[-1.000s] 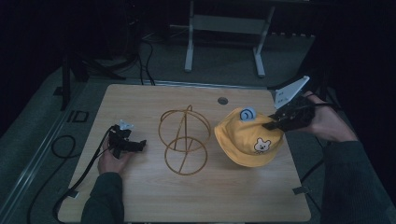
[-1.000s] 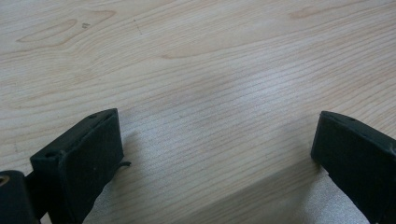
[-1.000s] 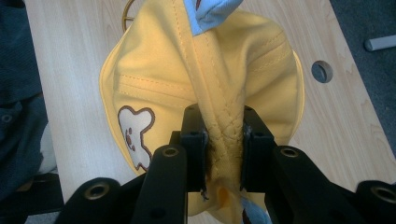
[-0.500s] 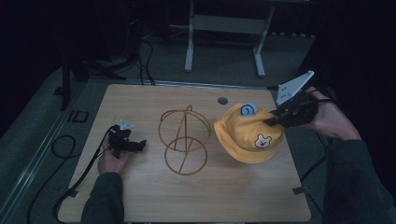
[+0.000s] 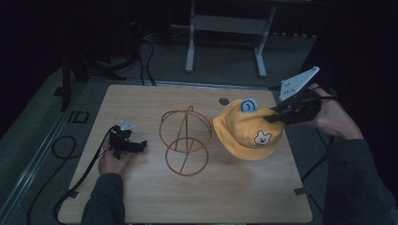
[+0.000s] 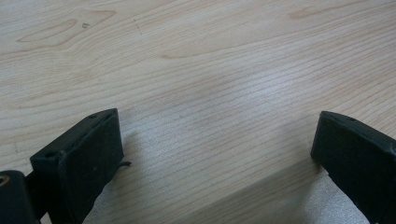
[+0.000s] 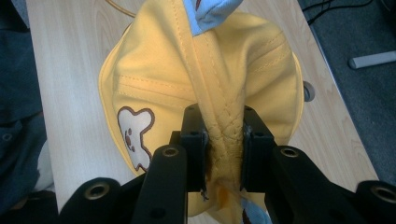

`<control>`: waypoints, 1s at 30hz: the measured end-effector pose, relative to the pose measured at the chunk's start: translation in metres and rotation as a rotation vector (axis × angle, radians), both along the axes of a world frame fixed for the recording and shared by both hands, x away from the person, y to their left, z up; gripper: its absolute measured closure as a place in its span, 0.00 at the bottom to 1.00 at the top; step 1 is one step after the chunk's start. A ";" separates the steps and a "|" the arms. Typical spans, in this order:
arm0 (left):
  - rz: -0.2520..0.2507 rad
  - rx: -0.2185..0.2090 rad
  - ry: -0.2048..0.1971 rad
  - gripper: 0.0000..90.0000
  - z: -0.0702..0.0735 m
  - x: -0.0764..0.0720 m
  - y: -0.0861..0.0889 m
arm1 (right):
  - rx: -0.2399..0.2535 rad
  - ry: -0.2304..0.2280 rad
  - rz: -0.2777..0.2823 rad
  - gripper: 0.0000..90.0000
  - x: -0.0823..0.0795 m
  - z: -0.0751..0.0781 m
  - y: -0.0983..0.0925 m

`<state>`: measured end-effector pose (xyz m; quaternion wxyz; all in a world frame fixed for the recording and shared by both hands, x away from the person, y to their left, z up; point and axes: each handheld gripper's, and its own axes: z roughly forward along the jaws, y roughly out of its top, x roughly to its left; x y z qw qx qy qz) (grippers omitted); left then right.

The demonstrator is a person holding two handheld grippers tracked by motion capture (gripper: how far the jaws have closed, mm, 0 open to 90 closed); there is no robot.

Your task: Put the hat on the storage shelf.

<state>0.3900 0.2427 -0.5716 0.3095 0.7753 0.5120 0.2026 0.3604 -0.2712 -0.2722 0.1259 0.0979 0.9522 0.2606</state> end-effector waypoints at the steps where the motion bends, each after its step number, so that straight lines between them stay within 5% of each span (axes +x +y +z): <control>1: 0.000 0.000 0.000 0.02 0.000 0.000 0.000 | 0.005 0.000 -0.003 0.84 0.000 0.000 0.000; 30: 0.000 -0.001 -0.001 0.02 0.000 0.000 0.000 | 0.070 -0.040 -0.023 0.84 0.009 0.008 0.013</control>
